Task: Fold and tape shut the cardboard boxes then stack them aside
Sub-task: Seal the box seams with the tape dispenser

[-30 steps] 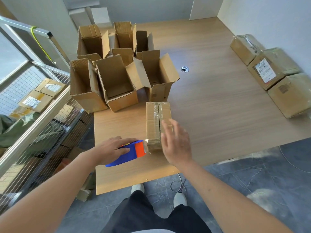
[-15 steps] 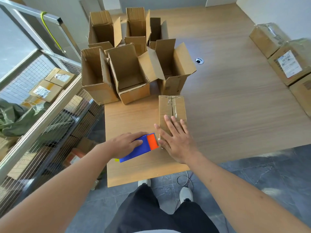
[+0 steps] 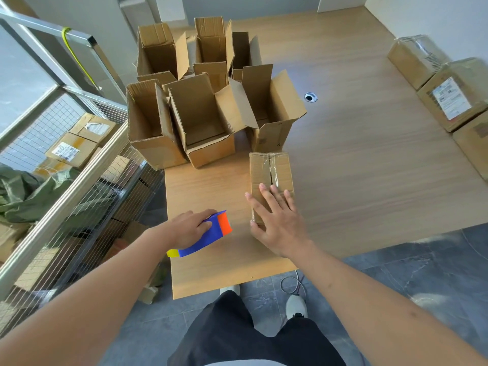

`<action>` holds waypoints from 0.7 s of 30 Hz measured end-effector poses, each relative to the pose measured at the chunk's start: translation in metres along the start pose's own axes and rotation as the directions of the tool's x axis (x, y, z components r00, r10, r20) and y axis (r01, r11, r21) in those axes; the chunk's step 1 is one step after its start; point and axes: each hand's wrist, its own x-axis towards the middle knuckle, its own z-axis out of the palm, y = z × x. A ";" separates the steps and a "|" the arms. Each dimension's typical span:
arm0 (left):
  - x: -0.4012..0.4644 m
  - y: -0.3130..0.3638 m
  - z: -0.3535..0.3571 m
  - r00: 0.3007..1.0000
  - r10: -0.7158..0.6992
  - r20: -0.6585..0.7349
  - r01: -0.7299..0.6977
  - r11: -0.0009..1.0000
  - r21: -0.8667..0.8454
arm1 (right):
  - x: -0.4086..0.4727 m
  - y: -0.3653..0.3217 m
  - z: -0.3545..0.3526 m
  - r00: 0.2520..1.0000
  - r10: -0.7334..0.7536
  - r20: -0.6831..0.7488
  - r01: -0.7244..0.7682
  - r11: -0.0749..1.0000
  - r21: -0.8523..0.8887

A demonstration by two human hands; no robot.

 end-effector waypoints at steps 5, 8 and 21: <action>-0.002 0.008 0.011 0.996 0.035 -0.077 -0.037 0.999 -0.032 | 0.004 -0.009 0.002 0.994 0.091 -0.068 -0.089 0.996 0.030; -0.004 0.009 0.014 0.990 0.065 -0.123 -0.075 0.994 -0.080 | 0.007 -0.014 0.007 0.985 0.135 -0.104 -0.133 0.991 0.031; -0.040 -0.006 -0.016 0.921 0.298 -0.250 -0.355 0.906 -0.230 | 0.007 0.020 -0.027 0.998 0.008 -0.065 -0.003 0.997 0.076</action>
